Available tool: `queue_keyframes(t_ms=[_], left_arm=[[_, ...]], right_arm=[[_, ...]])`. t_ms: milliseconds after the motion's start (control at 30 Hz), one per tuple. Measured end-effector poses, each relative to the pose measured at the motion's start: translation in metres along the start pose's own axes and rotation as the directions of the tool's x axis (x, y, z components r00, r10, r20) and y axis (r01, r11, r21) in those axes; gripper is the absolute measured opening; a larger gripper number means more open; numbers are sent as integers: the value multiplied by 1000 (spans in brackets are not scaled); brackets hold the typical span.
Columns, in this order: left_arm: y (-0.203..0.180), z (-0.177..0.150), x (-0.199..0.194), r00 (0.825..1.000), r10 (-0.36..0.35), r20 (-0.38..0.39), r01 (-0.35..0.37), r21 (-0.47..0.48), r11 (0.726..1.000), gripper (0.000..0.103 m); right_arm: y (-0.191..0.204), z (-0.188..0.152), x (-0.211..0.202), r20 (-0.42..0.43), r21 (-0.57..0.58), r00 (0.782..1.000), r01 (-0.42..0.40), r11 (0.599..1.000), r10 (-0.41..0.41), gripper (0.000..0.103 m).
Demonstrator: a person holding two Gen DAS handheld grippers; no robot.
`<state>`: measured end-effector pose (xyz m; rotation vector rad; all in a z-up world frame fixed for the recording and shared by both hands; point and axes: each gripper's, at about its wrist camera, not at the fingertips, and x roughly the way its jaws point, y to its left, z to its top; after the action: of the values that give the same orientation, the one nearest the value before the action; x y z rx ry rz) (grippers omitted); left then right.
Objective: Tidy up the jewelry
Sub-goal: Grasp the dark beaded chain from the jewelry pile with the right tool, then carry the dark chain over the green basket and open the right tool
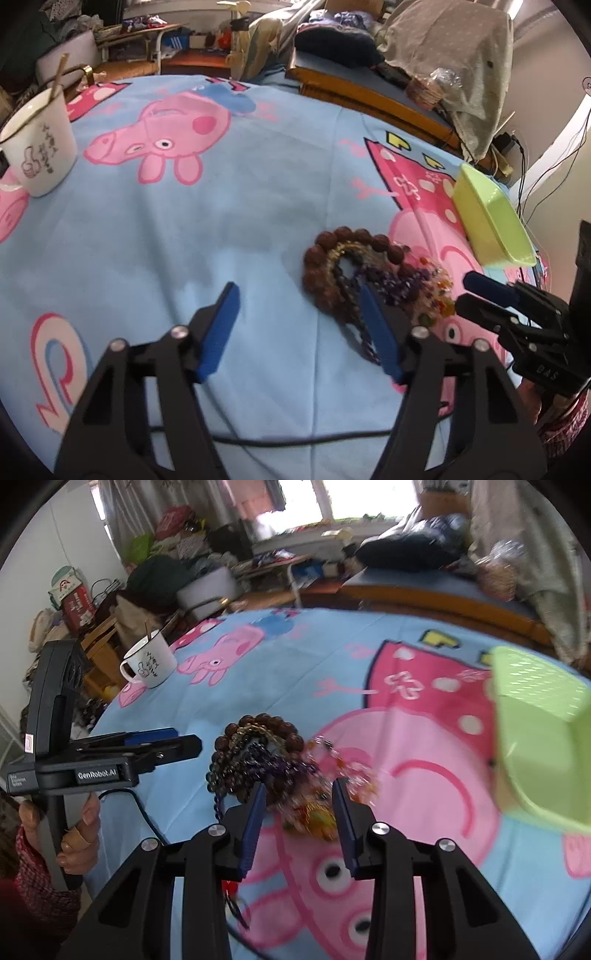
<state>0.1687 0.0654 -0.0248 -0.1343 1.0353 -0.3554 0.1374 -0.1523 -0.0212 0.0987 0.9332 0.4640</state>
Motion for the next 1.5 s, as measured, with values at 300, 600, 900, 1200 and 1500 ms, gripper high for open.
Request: queue_keyframes(t_ms=[300,600,900,1200,1500], left_arm=[[-31,-17,10,999,-48,-14,49,130,990,58],[-57,-18,-10,994,12,106,-35,215,976,55],[-121,-10,11,991,-40,127,-17,414,910,65],[-182,3,18,982,-179,61,132,457,880,6],[-272,85,-42,932,-329,153,198,545,815,6]], right_arm=[[-11,8,26,-43,40,996,-80,996,81,0],[-17,17,-34,114,25,991,-73,997,70,0],[-22,16,-71,181,64,980,-99,993,86,0],[-53,-1,-126,270,130,963,-18,991,-18,0],[-103,32,-207,451,196,887,14,980,-103,0]])
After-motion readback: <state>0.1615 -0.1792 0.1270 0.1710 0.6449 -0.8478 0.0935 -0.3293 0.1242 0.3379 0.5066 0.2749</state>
